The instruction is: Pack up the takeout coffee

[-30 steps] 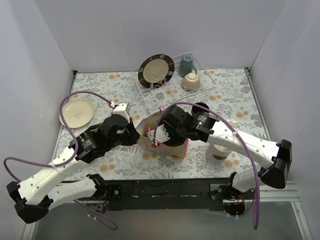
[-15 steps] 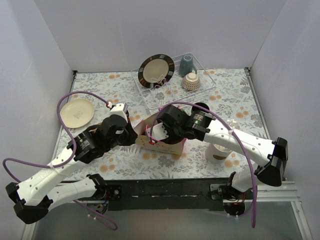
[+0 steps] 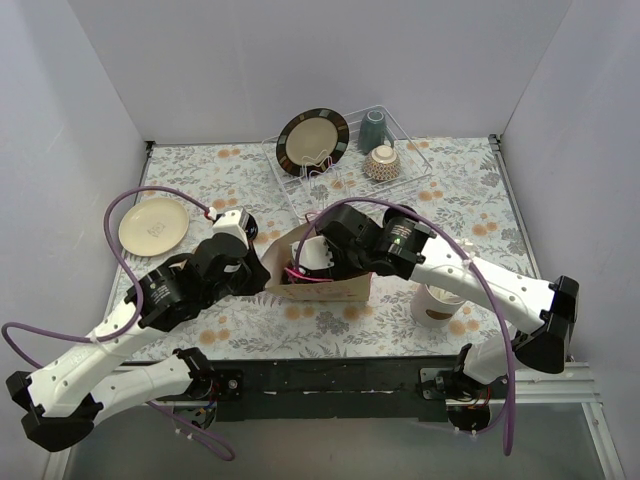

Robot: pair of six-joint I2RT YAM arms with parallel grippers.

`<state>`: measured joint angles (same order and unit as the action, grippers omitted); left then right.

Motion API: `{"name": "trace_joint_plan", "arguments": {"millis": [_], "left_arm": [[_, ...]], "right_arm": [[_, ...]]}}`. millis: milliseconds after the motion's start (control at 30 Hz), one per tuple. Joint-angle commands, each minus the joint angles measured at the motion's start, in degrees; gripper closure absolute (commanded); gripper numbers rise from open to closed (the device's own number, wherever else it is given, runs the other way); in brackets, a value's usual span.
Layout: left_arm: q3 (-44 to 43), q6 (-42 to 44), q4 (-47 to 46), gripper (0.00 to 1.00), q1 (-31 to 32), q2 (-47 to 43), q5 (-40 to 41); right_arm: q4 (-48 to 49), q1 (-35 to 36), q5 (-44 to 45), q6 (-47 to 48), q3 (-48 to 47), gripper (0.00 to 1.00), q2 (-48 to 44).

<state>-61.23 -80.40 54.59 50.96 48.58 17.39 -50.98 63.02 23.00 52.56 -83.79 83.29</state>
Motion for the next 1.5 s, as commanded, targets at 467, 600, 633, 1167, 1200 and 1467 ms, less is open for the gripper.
{"name": "trace_joint_plan", "arguments": {"millis": [467,600,633,1167,1200,1467], "left_arm": [[-5.12,-2.66,3.15,0.49,-0.16,0.46,-0.16],[-7.84,-1.16,6.05,0.45,-0.16,5.89,1.07],[-8.63,-1.16,6.93,0.45,-0.16,7.22,2.37],[-3.99,-4.5,-0.33,1.0,-0.16,3.73,-7.02],[-3.2,-4.33,-1.84,1.0,-0.16,2.5,-6.58],[-5.55,2.78,-10.55,1.0,-0.16,6.7,3.78]], "right_arm": [[6.22,1.4,-11.14,-24.34,-0.95,0.37,-4.52],[8.61,1.4,-11.49,-23.9,2.66,0.37,-6.29],[8.97,1.4,-11.58,-23.64,3.01,0.37,-6.55],[22.75,1.57,-8.25,-40.1,12.16,0.42,-13.15],[23.12,1.66,-7.63,-42.51,11.81,0.43,-12.98],[27.42,1.75,-0.44,-45.88,4.79,0.44,-7.1]]}}
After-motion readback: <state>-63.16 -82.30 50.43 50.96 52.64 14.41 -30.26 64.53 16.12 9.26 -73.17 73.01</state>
